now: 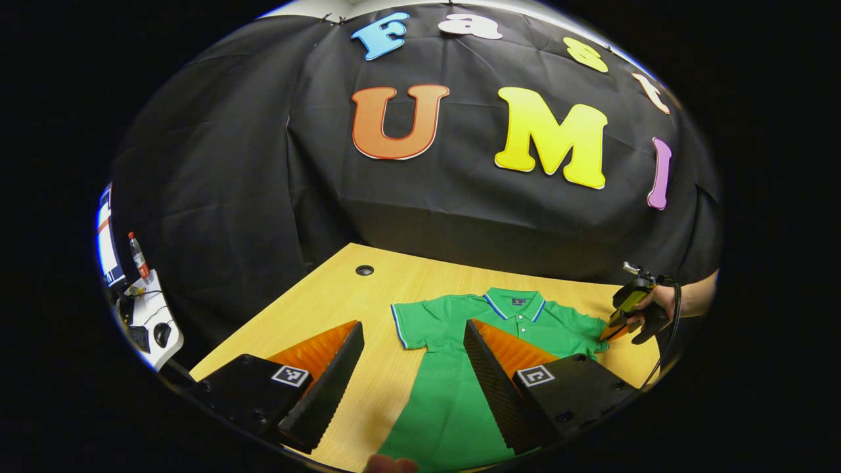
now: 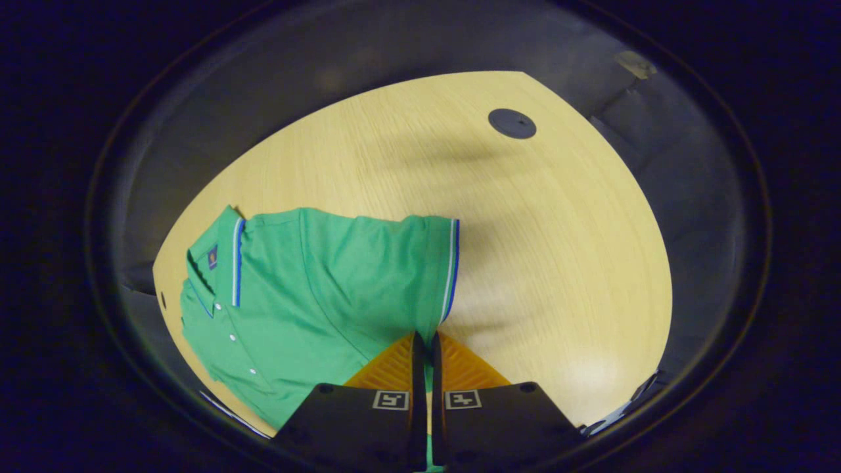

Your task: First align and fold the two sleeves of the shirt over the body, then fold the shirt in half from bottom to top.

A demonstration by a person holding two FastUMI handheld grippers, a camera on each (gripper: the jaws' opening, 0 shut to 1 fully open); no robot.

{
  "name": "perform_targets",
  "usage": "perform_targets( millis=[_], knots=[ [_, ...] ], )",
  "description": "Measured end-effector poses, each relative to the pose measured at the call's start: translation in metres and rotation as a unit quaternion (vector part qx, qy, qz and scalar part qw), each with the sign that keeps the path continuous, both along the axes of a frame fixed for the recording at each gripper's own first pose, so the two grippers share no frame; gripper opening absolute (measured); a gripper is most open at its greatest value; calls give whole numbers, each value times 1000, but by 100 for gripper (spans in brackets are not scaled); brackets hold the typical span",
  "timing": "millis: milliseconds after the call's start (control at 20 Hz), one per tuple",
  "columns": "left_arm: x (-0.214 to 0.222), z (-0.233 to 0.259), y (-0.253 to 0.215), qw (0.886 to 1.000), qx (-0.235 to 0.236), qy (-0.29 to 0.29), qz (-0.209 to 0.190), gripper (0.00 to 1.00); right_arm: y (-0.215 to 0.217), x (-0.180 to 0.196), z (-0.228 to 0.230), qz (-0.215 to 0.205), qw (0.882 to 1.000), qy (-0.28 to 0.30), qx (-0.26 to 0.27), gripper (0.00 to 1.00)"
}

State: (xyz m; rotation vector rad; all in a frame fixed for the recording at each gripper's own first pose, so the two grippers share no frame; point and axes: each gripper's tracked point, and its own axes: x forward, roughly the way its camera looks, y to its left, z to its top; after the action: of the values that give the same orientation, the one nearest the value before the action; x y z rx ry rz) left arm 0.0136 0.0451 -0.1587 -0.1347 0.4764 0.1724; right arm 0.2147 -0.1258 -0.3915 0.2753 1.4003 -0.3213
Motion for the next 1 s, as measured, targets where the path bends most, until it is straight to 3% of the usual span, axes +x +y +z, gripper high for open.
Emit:
perform_targets(
  millis=[350,650,1000],
  knots=[
    [-9,-1,5,1000,-15,2,-2,99,27,6,46,33,998,-47,-13,5],
    [-28,-4,31,1000,-19,13,8,99,112,16,57,112,991,-67,-26,5],
    [-59,-14,76,999,-9,37,37,99,207,14,22,115,992,-38,35,9]
  ],
)
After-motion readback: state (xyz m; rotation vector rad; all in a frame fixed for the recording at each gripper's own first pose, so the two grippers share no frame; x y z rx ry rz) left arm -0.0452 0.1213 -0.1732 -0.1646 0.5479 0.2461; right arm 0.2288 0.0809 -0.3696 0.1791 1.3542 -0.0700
